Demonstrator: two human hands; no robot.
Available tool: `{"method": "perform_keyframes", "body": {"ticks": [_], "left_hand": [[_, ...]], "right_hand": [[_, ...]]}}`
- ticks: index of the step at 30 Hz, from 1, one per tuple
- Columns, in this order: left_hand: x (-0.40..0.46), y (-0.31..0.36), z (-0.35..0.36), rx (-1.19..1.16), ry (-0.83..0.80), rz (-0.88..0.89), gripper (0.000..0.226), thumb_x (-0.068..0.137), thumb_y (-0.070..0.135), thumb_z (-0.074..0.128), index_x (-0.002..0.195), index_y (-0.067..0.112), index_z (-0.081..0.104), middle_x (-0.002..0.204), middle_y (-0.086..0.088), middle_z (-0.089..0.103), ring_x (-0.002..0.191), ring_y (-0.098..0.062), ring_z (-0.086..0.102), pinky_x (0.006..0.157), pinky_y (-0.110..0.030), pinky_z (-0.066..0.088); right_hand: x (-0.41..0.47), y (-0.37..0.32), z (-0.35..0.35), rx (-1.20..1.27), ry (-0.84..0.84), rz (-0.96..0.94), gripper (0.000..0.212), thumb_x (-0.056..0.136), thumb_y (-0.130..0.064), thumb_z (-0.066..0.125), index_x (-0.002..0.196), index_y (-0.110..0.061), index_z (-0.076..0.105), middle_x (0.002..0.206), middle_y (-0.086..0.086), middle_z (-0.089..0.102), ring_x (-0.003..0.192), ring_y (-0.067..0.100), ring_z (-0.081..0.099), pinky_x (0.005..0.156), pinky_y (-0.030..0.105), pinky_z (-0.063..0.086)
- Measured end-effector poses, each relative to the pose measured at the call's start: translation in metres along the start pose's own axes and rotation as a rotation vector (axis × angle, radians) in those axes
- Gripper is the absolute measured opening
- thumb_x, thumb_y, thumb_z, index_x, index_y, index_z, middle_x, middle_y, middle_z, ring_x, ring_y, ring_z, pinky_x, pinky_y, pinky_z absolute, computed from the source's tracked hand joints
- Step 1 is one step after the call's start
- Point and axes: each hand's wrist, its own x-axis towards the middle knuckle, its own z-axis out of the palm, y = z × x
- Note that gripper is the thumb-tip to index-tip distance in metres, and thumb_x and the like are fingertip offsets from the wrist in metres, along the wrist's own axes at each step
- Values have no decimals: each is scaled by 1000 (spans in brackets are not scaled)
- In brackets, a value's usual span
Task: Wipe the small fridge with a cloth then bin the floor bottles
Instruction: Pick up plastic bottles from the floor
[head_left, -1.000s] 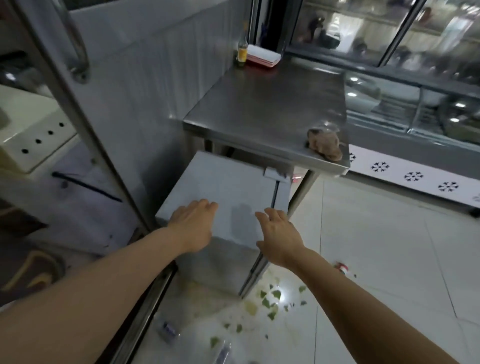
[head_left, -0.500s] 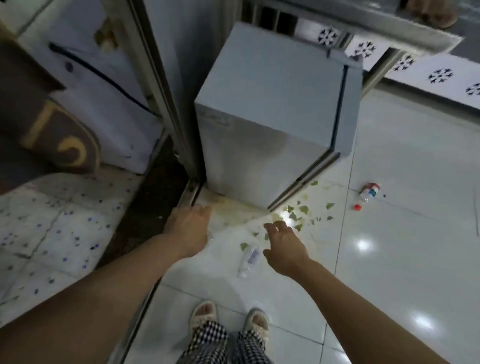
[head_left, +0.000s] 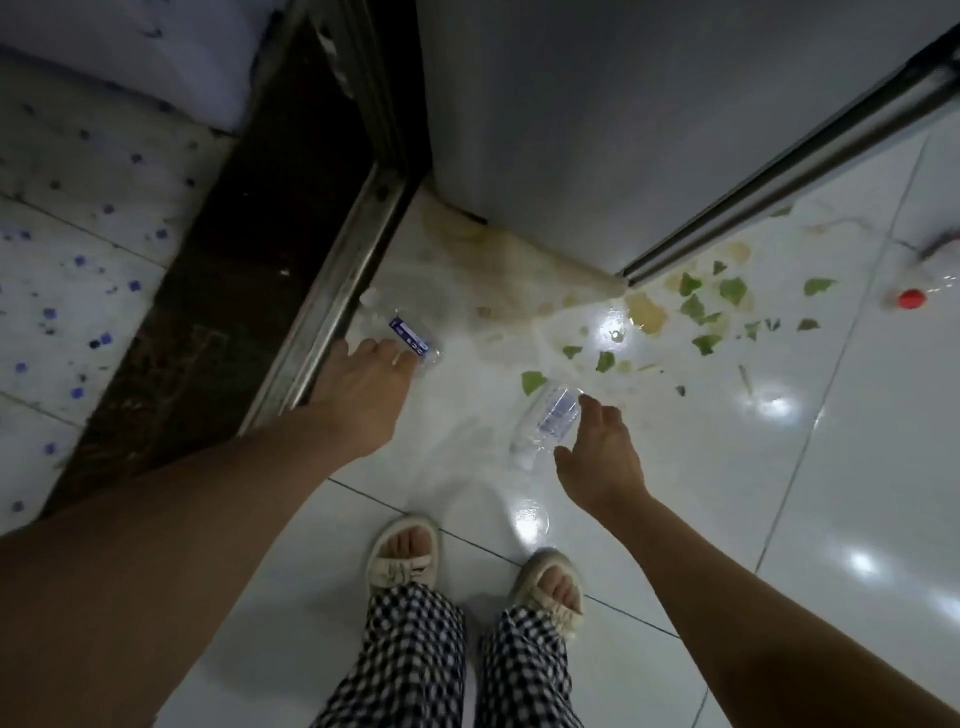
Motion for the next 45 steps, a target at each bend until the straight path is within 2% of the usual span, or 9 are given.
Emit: {"method": "perform_keyframes", "body": {"ticks": [8,13,17,20,23,27,32,37,45], "left_hand": [[110,-8,100,54,88,1,61,80,12,58,136,12,34,142,-9,35,130,-28,33,106,-42,25],[149,-13,137,197,166,25,62,79,14,59,134,16,31,143,-6,31,131,-27,29,104,-42,26],[170,-19,147,241,200,95,55,84,16,53,135,13,35,140,-11,35,129,-29,30,105,-47,20],[181,-21,145,286,193,124,42,88,21,48,129,18,43,131,-8,46,124,-27,36,106,-47,18],[176,-14,136,238,140,124,39,85,21,52,123,20,47,122,-8,52,118,-26,42,106,-43,16],[145,16,102,219,89,167,53,80,37,60,126,18,42,119,-9,53,114,-27,47,99,-37,25],[91,66,40,210,119,145,55,87,26,55,134,9,31,124,-13,51,114,-29,47,94,-36,31],[45,127,-45,66,83,120,66,83,42,61,133,11,29,126,-11,51,117,-28,48,89,-35,38],[4,266,-194,52,165,296,59,85,45,58,128,15,31,122,-9,56,113,-28,53,86,-36,44]], "right_hand": [[86,44,102,166,95,195,80,86,-13,62,148,-6,13,140,22,29,127,38,34,102,40,35],[117,55,142,267,170,303,97,86,-33,66,150,-11,-3,148,19,17,132,39,32,104,46,36],[132,53,160,312,252,291,106,84,-45,66,150,-13,-9,147,16,20,129,37,38,100,47,42],[137,48,164,359,310,247,103,84,-37,68,151,-13,-7,137,18,28,121,37,42,94,45,44],[133,47,155,413,301,248,101,84,-27,69,151,-13,-4,135,19,31,121,38,41,97,46,42],[108,53,124,390,288,229,98,84,-25,68,151,-12,-2,137,19,31,123,37,38,97,44,40],[46,69,66,369,266,231,96,82,-23,68,150,-10,2,137,18,32,121,36,39,95,41,39],[-27,102,-9,411,291,272,95,81,-23,68,150,-11,4,135,17,34,121,36,40,94,41,40],[-123,195,-142,481,382,367,93,84,-27,64,151,-13,2,136,15,33,120,32,40,98,39,39]]}}
